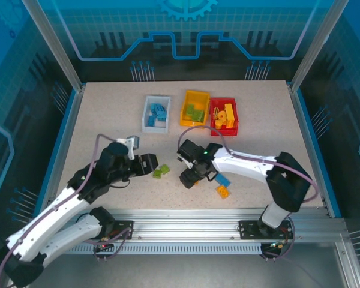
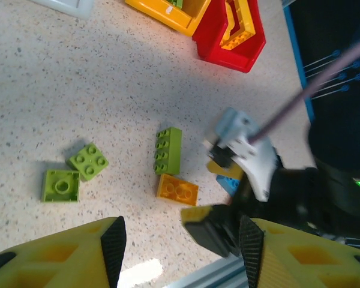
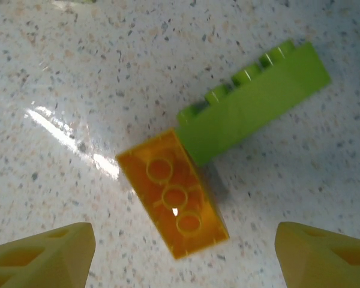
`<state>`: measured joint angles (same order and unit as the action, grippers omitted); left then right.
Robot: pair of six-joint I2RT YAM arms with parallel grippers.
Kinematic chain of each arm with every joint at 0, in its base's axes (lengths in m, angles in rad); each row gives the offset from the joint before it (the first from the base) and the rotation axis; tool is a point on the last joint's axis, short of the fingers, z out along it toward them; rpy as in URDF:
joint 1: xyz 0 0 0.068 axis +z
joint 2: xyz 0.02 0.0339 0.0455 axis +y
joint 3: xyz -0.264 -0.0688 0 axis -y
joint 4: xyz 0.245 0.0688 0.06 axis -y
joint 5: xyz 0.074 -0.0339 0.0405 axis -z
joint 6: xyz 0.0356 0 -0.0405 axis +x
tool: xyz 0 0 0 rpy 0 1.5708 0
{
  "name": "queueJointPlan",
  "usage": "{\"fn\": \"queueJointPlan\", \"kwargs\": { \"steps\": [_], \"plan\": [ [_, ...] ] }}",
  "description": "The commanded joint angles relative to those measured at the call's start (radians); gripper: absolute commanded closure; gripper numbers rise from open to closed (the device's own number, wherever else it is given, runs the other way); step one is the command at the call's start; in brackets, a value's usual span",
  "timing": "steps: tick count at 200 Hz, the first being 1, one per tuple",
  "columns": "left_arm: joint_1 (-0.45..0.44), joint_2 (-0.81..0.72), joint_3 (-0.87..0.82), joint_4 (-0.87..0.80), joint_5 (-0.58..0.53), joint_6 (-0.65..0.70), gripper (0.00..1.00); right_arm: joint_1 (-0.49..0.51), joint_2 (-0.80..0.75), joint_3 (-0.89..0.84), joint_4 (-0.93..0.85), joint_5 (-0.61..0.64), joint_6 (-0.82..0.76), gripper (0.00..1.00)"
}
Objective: Sort the legos into containers by color
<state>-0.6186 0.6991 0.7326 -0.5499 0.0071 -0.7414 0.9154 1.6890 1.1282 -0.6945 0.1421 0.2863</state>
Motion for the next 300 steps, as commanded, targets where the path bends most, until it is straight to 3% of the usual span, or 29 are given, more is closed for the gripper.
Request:
{"fn": "queueJointPlan", "kwargs": {
  "steps": [1,29,65,137,165,204,228,255,274,300],
  "plan": [
    [-0.007,-0.054,-0.032,-0.062,-0.015,-0.064,0.44,0.025,0.058,0.05,-0.085,0.033,-0.038,0.19],
    [-0.006,-0.049,-0.032,-0.055,-0.015,-0.067,0.44,0.029,0.119,0.084,-0.092,0.071,-0.054,0.2],
    [-0.006,-0.011,-0.007,-0.041,-0.01,-0.053,0.44,0.056,0.177,0.123,-0.08,0.048,-0.064,0.29],
    [-0.006,-0.015,-0.009,-0.03,-0.011,-0.058,0.44,0.06,0.214,0.114,-0.061,0.073,-0.029,0.57],
    [-0.006,-0.012,-0.006,-0.025,-0.011,-0.06,0.44,0.07,0.186,0.094,-0.055,0.065,-0.017,0.66],
    [-0.007,0.008,0.019,0.004,-0.004,-0.053,0.44,0.068,-0.012,0.074,-0.089,0.036,0.018,0.68],
    [-0.006,0.08,0.06,0.068,0.027,-0.044,0.44,-0.023,-0.146,0.094,-0.109,0.001,0.041,0.68],
    [-0.007,0.225,0.139,0.172,0.076,-0.024,0.43,-0.237,-0.23,0.144,-0.077,-0.053,0.078,0.67],
    [-0.006,0.369,0.23,0.224,0.124,0.008,0.43,-0.394,-0.191,0.211,-0.054,-0.048,0.103,0.67],
    [-0.016,0.545,0.36,0.294,0.159,0.04,0.43,-0.531,-0.05,0.36,-0.042,-0.009,0.119,0.67]
  ]
}}
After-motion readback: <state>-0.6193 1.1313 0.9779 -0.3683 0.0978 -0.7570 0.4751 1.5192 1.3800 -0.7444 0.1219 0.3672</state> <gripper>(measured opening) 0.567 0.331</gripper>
